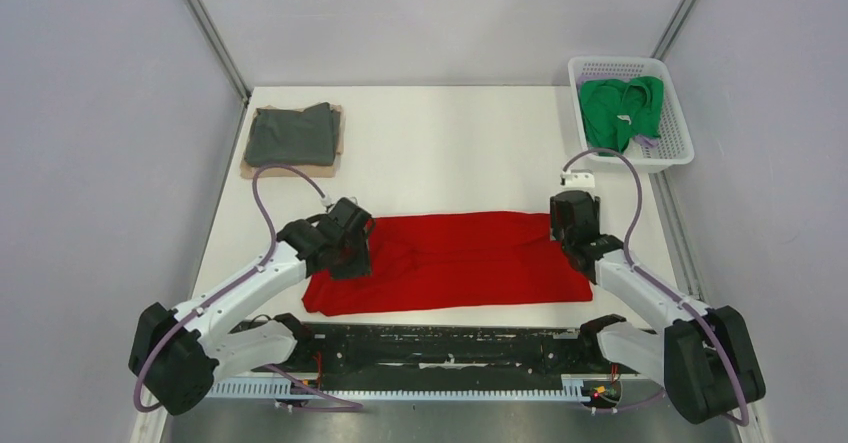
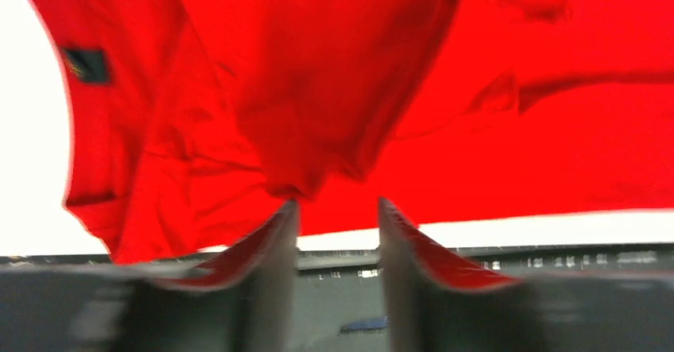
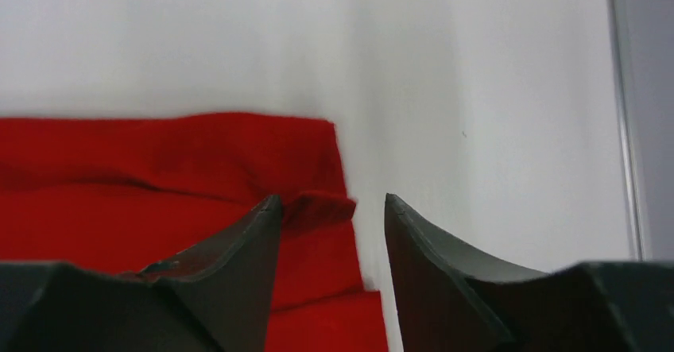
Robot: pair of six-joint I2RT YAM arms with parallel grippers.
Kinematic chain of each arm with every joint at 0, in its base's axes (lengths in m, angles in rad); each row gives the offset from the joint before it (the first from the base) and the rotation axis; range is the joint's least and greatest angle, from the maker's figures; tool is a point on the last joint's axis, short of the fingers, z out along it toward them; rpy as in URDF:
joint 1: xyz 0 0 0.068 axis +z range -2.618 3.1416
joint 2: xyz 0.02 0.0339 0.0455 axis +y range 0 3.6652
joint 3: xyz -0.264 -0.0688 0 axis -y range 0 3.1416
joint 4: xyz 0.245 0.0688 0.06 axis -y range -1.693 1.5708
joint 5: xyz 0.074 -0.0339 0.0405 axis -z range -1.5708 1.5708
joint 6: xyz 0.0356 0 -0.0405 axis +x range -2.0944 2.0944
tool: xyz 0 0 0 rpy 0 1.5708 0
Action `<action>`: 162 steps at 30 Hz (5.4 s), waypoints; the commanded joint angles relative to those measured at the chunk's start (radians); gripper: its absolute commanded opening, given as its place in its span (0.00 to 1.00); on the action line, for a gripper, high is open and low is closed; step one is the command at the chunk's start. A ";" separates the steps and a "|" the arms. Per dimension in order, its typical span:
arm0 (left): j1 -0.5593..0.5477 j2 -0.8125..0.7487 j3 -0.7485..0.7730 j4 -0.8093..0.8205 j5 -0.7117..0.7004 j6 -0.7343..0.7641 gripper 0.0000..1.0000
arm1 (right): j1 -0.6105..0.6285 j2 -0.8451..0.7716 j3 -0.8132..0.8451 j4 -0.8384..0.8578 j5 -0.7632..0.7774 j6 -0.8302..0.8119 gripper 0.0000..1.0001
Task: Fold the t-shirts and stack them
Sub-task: Fold the other side of the tshirt into a rectangle, then rotate the tshirt 90 degrees, then grab the bottom of the folded rectangular tshirt with both arms
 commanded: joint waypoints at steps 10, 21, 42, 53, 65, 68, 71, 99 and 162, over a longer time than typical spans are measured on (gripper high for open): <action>-0.023 -0.151 0.007 0.112 0.184 -0.005 1.00 | 0.003 -0.280 -0.045 -0.130 0.186 0.268 0.98; 0.011 0.317 0.120 0.389 0.314 0.033 1.00 | 0.003 -0.080 -0.041 0.250 -0.681 0.166 0.98; -0.161 0.225 0.033 0.361 0.488 0.096 1.00 | -0.001 0.050 -0.018 -0.108 -0.061 0.249 0.98; -0.180 0.184 0.107 0.302 0.262 0.064 1.00 | -0.001 -0.086 -0.003 -0.100 0.036 0.197 0.98; -0.075 0.398 0.086 0.469 0.305 -0.014 1.00 | -0.001 -0.133 -0.035 0.088 -0.264 0.116 0.98; -0.106 0.406 0.041 0.577 0.410 -0.012 1.00 | -0.001 -0.113 -0.036 0.112 -0.287 0.126 0.98; -0.163 0.400 0.003 0.705 0.529 0.006 1.00 | 0.000 -0.088 -0.033 0.130 -0.315 0.132 0.98; 0.171 0.393 -0.059 0.622 0.397 -0.110 1.00 | 0.002 0.132 -0.008 0.199 -0.587 0.156 0.98; -0.206 0.183 0.133 0.377 0.170 -0.034 1.00 | 0.522 -0.257 -0.187 -0.261 -0.525 0.255 0.57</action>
